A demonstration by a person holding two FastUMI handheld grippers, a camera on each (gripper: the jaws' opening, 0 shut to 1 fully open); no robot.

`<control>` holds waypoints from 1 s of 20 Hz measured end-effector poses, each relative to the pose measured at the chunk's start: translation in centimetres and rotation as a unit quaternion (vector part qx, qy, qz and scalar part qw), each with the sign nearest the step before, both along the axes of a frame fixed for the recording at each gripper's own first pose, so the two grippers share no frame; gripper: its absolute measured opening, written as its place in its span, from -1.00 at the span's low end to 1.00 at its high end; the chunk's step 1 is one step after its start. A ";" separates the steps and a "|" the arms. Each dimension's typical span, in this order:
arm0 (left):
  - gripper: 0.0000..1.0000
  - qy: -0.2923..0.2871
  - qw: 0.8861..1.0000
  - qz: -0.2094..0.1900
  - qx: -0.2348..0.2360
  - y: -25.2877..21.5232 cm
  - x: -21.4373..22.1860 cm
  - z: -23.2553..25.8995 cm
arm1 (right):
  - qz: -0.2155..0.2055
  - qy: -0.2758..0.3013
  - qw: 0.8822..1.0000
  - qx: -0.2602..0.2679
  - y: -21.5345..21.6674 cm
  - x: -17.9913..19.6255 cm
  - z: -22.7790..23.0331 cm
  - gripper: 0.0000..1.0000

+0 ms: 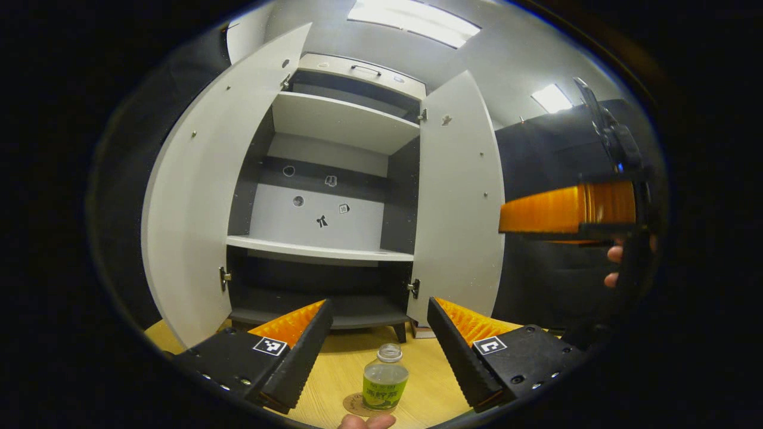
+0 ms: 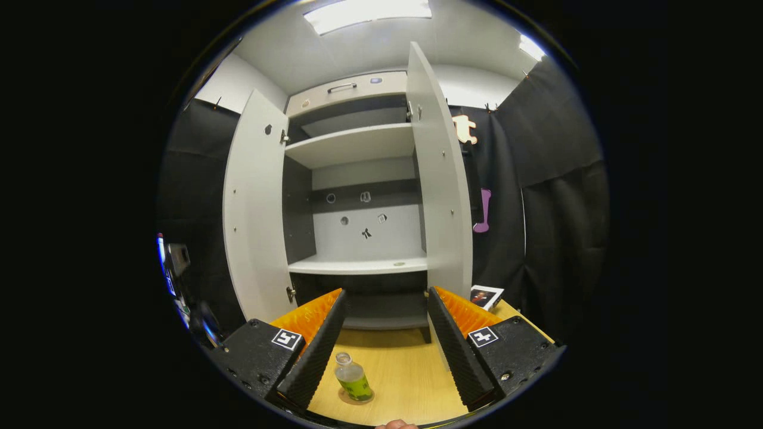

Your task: Grasp the bottle in the cabinet with the left hand and place it on the coaster, then close the right door with the right hand and the left door with the left hand.

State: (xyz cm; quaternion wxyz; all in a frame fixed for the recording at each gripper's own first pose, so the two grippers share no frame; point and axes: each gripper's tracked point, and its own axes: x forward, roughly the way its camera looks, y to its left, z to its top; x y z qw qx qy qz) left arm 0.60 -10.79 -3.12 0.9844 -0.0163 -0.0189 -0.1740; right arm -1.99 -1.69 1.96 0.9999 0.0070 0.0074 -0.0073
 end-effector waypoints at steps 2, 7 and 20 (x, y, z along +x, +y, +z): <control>1.00 0.022 1.000 0.021 0.001 1.0 -0.3 0.2 | 0.005 -0.004 1.000 0.009 0.3 0.0 -0.5 0.67; 0.89 0.033 0.998 0.061 -0.013 4.0 -0.5 0.9 | 0.006 -0.026 0.999 0.027 -1.3 0.7 1.4 0.67; 0.90 0.050 0.996 0.079 0.000 4.0 -0.1 -0.9 | -0.104 -0.107 0.988 0.028 -18.4 4.8 17.1 0.66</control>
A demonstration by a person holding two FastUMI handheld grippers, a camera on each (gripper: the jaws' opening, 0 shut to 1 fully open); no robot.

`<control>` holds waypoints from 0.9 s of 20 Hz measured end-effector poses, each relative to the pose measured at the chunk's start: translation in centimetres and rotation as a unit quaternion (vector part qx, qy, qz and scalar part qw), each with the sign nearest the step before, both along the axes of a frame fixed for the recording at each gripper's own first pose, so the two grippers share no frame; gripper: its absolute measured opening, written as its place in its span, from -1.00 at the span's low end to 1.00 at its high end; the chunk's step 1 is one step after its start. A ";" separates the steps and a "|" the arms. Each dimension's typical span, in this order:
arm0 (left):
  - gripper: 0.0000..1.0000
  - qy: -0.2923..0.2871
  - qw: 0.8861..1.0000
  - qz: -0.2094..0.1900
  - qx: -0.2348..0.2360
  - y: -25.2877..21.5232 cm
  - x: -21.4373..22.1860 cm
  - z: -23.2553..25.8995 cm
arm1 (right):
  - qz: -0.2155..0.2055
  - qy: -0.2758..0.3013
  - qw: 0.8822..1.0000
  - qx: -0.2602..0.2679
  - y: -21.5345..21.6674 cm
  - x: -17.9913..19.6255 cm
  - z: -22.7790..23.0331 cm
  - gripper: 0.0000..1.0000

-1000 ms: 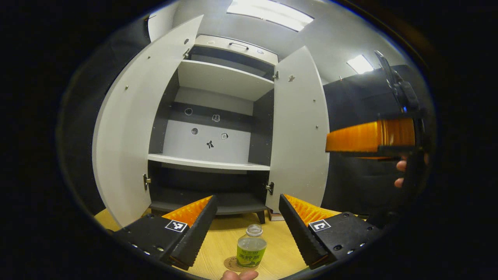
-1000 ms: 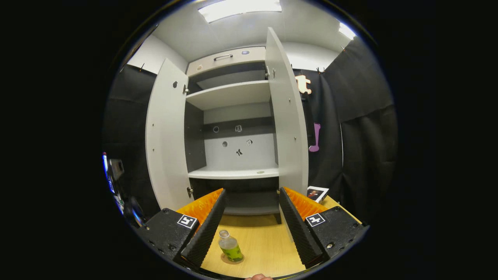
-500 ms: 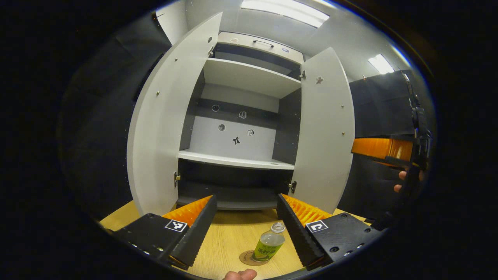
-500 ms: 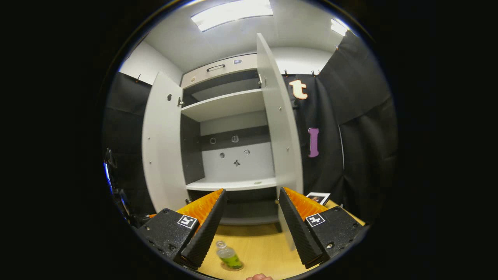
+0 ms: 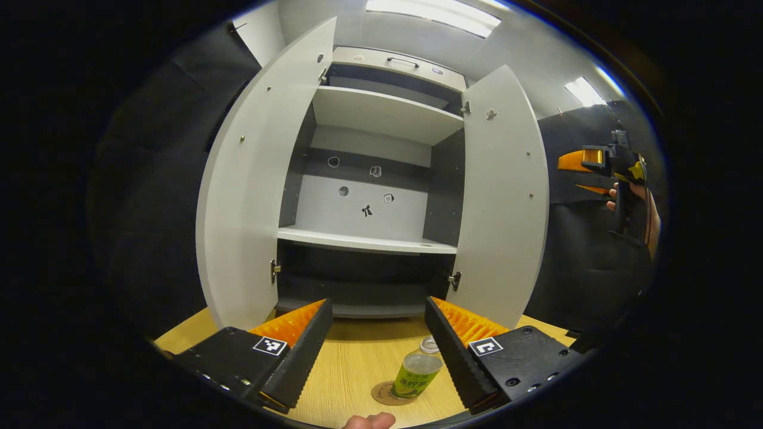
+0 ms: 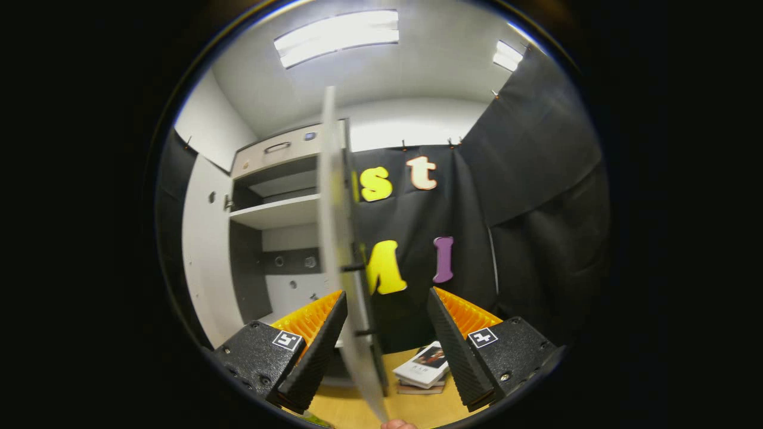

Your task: Grasp the bottle in the cabinet with the left hand and place it on the coaster, then close the right door with the right hand and the left door with the left hand.

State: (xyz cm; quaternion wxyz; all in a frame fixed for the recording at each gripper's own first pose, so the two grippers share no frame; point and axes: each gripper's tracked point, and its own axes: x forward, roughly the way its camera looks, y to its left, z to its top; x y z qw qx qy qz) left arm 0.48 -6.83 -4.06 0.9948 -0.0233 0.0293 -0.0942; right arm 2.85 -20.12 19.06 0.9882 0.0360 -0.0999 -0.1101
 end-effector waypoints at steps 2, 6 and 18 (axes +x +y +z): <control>0.89 0.004 1.000 0.001 -0.006 -0.2 -0.1 -0.3 | -0.011 -0.006 1.000 0.002 -1.4 1.9 1.0 0.66; 0.89 0.009 1.000 0.017 -0.007 0.3 -0.2 -0.8 | -0.009 -0.005 1.000 -0.016 -1.4 4.9 1.8 0.67; 0.89 0.004 0.999 0.040 0.004 2.6 0.7 -0.7 | 0.033 -0.001 0.999 -0.035 4.8 5.2 1.4 0.64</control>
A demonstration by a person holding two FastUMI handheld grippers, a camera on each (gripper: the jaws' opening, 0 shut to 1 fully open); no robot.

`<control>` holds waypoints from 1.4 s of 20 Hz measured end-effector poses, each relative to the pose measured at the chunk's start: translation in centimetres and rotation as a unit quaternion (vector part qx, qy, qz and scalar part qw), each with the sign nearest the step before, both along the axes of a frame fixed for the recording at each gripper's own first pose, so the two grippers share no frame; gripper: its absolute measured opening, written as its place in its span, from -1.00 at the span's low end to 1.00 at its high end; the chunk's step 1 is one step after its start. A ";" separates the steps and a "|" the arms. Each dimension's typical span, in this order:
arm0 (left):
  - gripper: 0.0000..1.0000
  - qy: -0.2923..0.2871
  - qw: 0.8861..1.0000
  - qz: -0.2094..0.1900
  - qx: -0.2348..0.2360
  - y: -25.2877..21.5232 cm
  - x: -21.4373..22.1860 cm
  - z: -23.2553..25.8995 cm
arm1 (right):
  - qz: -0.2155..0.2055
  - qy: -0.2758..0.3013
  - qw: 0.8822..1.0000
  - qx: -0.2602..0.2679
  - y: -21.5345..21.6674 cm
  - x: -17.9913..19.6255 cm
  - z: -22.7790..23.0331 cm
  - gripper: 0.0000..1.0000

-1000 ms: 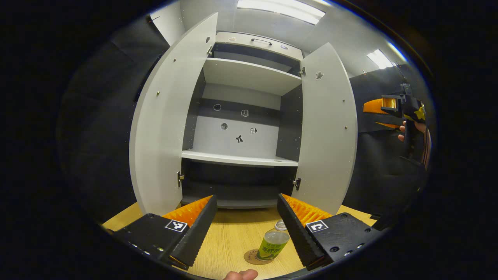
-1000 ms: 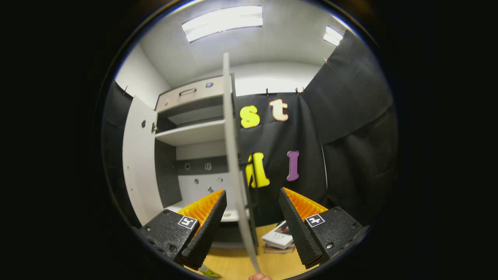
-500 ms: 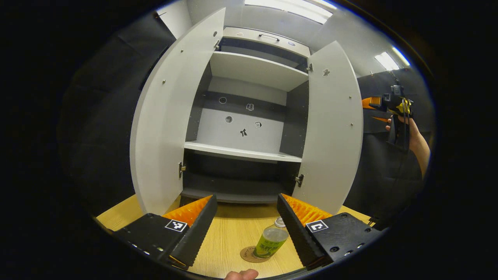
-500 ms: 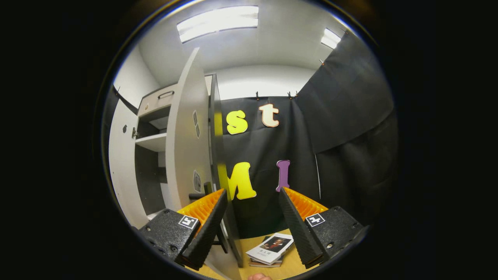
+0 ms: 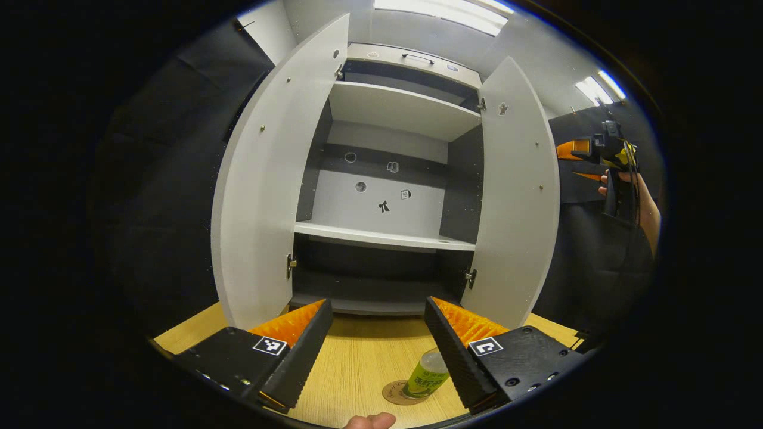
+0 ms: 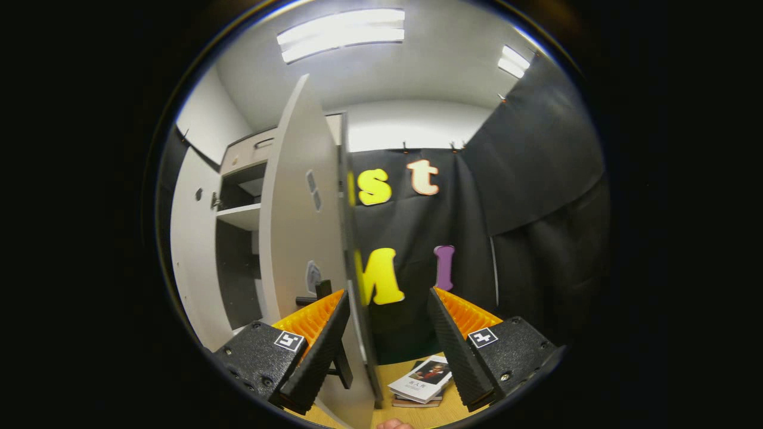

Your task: Grasp the bottle in the cabinet with the left hand and place it on the coaster, then close the right door with the right hand and the left door with the left hand.

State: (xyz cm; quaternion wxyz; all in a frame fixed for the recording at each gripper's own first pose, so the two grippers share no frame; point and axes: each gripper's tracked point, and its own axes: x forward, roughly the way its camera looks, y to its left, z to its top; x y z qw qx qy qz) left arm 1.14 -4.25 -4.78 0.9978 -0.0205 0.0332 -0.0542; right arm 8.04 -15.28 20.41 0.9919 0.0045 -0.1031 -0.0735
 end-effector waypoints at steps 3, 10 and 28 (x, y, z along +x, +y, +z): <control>0.89 -0.005 1.000 0.001 0.002 0.5 0.2 0.3 | 0.042 0.012 0.999 0.008 3.1 0.9 -0.6 0.64; 0.89 -0.002 1.000 0.023 0.007 3.0 1.0 0.2 | 0.134 0.044 0.990 -0.001 11.0 5.3 -2.4 0.64; 0.89 -0.029 1.000 0.007 -0.003 2.3 2.5 3.2 | 0.087 0.067 0.994 -0.009 9.8 0.7 -11.0 0.65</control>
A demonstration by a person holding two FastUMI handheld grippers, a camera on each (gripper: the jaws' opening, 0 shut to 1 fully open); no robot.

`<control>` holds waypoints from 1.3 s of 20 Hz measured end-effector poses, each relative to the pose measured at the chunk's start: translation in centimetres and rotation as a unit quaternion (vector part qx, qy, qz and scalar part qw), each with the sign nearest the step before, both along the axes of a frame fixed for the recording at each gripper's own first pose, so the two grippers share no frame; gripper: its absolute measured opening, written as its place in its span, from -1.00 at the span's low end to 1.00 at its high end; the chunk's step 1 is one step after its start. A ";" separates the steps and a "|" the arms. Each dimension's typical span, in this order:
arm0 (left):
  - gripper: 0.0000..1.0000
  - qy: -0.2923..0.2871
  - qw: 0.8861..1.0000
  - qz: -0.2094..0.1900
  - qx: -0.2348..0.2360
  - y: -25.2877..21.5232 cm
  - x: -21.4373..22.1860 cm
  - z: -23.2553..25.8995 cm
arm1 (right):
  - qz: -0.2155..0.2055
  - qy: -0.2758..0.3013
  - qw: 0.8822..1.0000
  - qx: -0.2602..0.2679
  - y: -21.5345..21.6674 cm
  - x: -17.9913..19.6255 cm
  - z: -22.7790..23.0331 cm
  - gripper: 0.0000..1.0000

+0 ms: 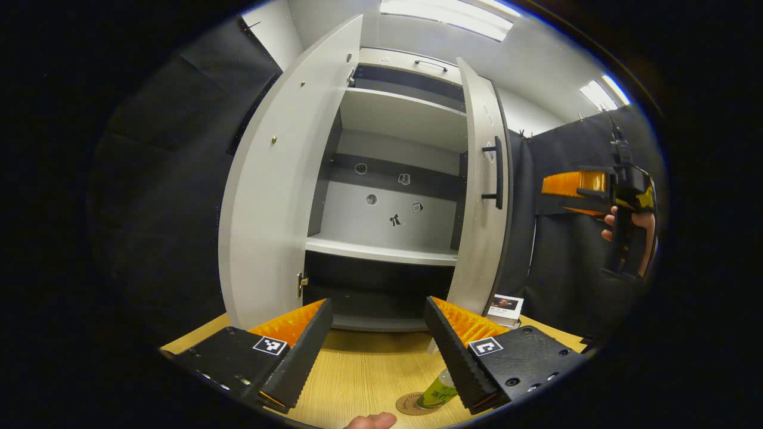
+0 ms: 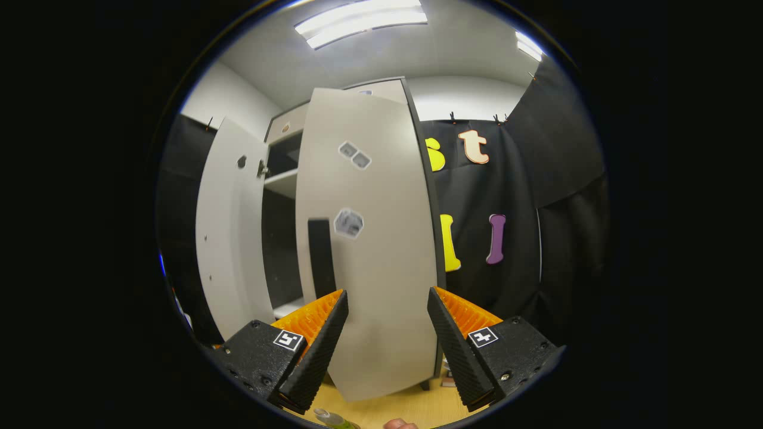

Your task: Grasp the bottle in the cabinet with the left hand and place it on the coaster, then close the right door with the right hand and the left door with the left hand.

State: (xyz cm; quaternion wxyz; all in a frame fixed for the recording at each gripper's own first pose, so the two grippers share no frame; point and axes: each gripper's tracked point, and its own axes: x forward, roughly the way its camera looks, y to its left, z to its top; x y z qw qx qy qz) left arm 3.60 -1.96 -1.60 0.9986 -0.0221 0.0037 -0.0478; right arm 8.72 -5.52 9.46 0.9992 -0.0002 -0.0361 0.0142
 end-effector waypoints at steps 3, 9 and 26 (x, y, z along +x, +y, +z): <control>0.90 -0.003 1.000 -0.007 -0.002 -0.3 -0.2 0.4 | -0.015 0.012 1.000 0.013 0.3 -2.6 -4.5 0.65; 0.89 -0.009 0.999 -0.020 -0.030 -0.5 -1.6 2.7 | 0.000 0.027 1.000 0.011 1.9 -6.0 -10.5 0.65; 1.00 -0.109 0.972 0.202 -0.038 24.2 2.0 15.1 | 0.041 0.043 0.998 -0.017 5.7 -4.0 -11.5 0.65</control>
